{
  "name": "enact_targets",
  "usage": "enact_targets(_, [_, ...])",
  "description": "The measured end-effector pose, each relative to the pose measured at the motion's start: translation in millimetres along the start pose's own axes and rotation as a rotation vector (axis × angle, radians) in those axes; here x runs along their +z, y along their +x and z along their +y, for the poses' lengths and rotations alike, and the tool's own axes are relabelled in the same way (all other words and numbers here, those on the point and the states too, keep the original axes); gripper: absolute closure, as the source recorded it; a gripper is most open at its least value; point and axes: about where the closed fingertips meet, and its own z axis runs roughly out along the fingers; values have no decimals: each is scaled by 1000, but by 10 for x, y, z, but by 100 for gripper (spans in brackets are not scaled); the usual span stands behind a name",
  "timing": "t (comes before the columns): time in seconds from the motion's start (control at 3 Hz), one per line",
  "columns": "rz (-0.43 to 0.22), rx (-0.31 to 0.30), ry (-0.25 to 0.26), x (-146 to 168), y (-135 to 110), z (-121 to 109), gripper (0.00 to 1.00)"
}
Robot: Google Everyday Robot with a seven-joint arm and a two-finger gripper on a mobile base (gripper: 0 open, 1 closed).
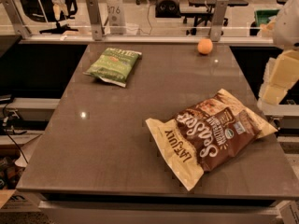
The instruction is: Move orange near green jalapeno chip bag
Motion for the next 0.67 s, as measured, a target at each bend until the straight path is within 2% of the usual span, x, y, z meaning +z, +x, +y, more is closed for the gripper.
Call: enact_targets(0.67, [-21,11,30,230,-25,-847,0])
